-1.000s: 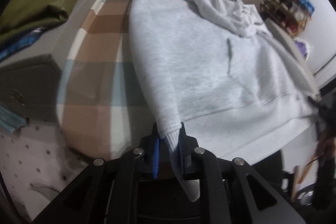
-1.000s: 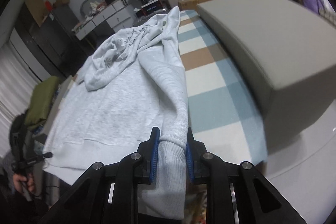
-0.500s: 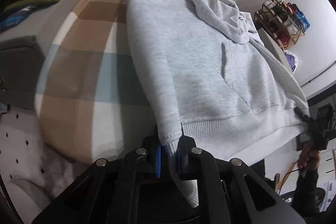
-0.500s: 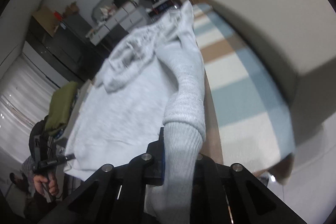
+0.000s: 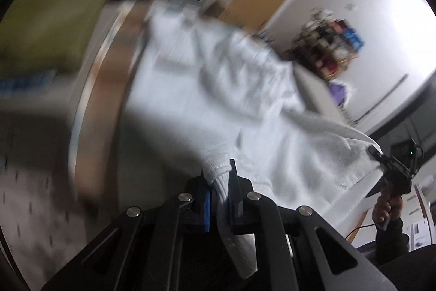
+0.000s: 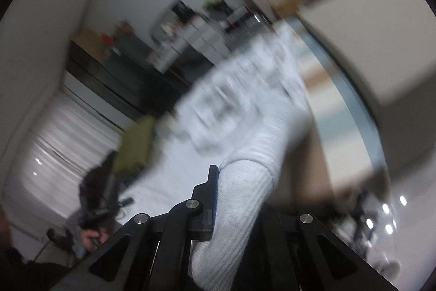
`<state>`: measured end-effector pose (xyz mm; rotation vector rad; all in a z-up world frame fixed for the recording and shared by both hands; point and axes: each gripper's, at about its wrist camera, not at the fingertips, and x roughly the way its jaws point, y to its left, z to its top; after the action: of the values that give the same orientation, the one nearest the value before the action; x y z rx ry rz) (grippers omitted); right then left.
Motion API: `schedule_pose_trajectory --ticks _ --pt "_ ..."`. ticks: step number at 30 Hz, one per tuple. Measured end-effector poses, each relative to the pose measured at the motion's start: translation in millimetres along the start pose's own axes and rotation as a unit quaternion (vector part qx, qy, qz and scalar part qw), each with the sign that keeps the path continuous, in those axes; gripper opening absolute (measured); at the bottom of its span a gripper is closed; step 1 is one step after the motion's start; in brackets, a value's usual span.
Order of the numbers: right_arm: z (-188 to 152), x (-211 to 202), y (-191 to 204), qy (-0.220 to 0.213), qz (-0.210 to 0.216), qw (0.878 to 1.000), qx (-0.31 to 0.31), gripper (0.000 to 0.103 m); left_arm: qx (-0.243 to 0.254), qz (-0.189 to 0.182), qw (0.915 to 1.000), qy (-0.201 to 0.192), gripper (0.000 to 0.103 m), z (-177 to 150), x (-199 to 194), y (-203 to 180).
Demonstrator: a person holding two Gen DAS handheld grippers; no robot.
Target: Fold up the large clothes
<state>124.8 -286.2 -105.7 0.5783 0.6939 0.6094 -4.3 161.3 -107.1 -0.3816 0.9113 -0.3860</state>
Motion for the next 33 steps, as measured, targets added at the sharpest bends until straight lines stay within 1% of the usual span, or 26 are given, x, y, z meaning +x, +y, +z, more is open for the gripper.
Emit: schedule_pose_trajectory --ticks 1,2,3,4,5,6,7,8,9,10,12,13,14,15,17,18,19,20,21,23,25,26,27,29,31,33 --pt "14 7 5 -0.01 0.004 1.0 -0.001 0.006 0.009 -0.006 0.9999 -0.011 0.005 25 5 -1" --pt "39 22 9 -0.022 0.015 1.0 0.001 0.006 0.015 -0.011 0.9996 -0.019 0.004 61 17 -1" --pt "58 36 11 -0.027 0.014 1.0 0.002 0.006 0.013 -0.013 0.9995 -0.024 0.004 88 29 1" --pt "87 61 10 -0.034 -0.002 0.999 0.012 0.007 0.013 -0.015 0.9995 -0.023 0.004 109 43 1" --pt "106 79 6 -0.035 -0.009 0.999 0.024 0.007 0.012 -0.01 0.9998 -0.014 0.004 146 66 6" --pt "130 104 -3 -0.036 -0.017 0.998 0.043 0.007 -0.007 -0.005 0.9999 -0.015 0.004 160 77 15" --pt "141 120 -7 -0.035 -0.028 0.998 0.048 0.007 -0.035 -0.005 0.9994 -0.006 0.004 187 100 28" --pt "159 148 -16 -0.023 -0.058 0.997 0.046 0.008 -0.042 -0.008 0.999 0.014 0.005 200 118 37" --pt "169 167 -25 -0.013 -0.081 0.995 0.048 0.008 -0.064 0.012 0.9972 0.037 0.005 214 142 52" --pt "178 190 -38 0.004 -0.103 0.993 0.061 0.01 -0.088 0.036 0.9941 0.051 0.005 220 159 66" --pt "188 234 -76 0.052 -0.141 0.984 0.1 0.012 -0.106 0.05 0.9884 0.096 0.011 219 187 86" --pt "190 250 -90 0.076 -0.153 0.979 0.109 0.013 -0.117 0.057 0.9842 0.12 0.015 215 198 98" --pt "189 260 -105 0.1 -0.162 0.975 0.111 0.014 -0.122 0.061 0.9818 0.132 0.022 213 205 104" --pt "186 262 -112 0.105 -0.165 0.974 0.115 0.016 -0.118 0.062 0.9808 0.142 0.028 210 210 108" --pt "184 268 -129 0.108 -0.159 0.973 0.131 0.017 -0.116 0.078 0.9818 0.129 0.053 203 203 110" --pt "183 267 -135 0.115 -0.15 0.972 0.136 0.023 -0.114 0.073 0.9831 0.123 0.06 200 196 111" --pt "182 265 -138 0.118 -0.146 0.973 0.138 0.028 -0.113 0.07 0.9841 0.118 0.075 197 188 113" --pt "183 260 -142 0.116 -0.145 0.973 0.135 0.036 -0.113 0.077 0.9846 0.109 0.082 196 180 113" --pt "184 255 -144 0.113 -0.142 0.975 0.129 0.041 -0.109 0.09 0.9859 0.09 0.082 196 168 115" --pt "190 242 -144 0.113 -0.138 0.98 0.088 0.042 -0.096 0.137 0.985 0.039 0.082 201 146 117" --pt "195 224 -140 0.092 -0.136 0.985 0.054 0.045 -0.074 0.146 0.9863 0.022 0.082 207 142 118" --pt "196 220 -133 0.088 -0.136 0.986 0.034 0.053 -0.061 0.14 0.9882 0.017 0.082 208 141 119" --pt "196 220 -128 0.086 -0.139 0.986 0.009 0.06 -0.045 0.132 0.9899 0.024 0.082 208 145 119" --pt "196 219 -114 0.077 -0.159 0.983 -0.056 0.068 -0.024 0.119 0.9914 0.05 0.082 207 161 116" --pt "198 217 -109 0.055 -0.167 0.98 -0.088 0.069 0.0 0.114 0.991 0.07 0.082 208 182 109" --pt "199 212 -110 0.025 -0.166 0.982 -0.091 0.069 0.038 0.128 0.9872 0.087 0.082 211 198 101"
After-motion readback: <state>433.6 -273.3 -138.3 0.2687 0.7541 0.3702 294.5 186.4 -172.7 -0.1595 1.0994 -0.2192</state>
